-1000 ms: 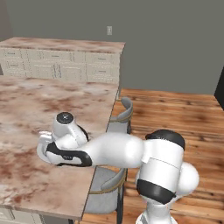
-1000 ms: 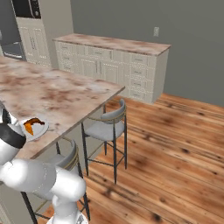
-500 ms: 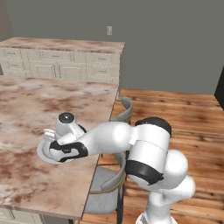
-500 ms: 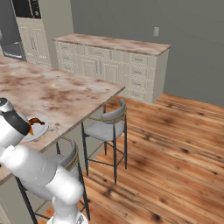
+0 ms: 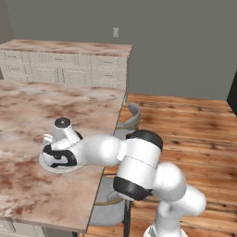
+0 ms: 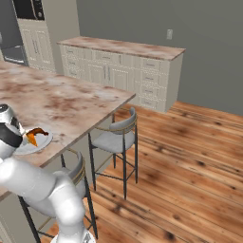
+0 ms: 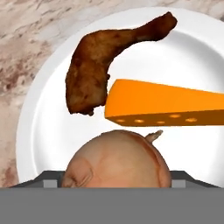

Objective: Take the cheese, chicken drumstick, and onion from the fridge and place them on the plate on the dining counter to create an appetizer plate.

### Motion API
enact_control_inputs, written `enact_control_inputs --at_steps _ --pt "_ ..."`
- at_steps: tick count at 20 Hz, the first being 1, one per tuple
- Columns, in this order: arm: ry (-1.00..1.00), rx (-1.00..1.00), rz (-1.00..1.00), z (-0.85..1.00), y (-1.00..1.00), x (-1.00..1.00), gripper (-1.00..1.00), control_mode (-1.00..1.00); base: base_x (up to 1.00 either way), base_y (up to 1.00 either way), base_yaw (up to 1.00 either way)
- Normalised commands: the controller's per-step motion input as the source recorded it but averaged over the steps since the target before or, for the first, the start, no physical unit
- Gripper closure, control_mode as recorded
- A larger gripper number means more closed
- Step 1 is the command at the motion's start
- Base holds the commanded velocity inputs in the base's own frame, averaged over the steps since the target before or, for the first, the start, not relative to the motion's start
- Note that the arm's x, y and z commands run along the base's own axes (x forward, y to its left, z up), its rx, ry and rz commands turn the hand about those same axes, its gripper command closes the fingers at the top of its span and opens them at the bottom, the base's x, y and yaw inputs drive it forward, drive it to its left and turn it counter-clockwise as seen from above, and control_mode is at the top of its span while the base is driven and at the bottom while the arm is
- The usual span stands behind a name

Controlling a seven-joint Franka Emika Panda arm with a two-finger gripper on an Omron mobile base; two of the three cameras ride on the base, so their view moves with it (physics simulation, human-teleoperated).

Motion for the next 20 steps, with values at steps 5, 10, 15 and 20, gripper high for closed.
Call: enact_control_inputs --at_steps 5,10,15,20 --pt "0.08 0.0 -0.19 0.29 0.06 -0.04 -1.0 -1.0 0.0 0.0 0.0" --pt "0.08 0.0 -0.18 0.35 -0.04 -0.14 -1.0 -1.0 0.0 0.0 0.0" --pt "0.08 0.02 -0.14 0.08 -0.87 -0.9 -1.0 -1.0 0.0 0.0 0.0" --pt "0.06 0.12 -0.05 -0.01 -1.0 -0.71 -1.0 -1.0 0.0 0.0 0.0"
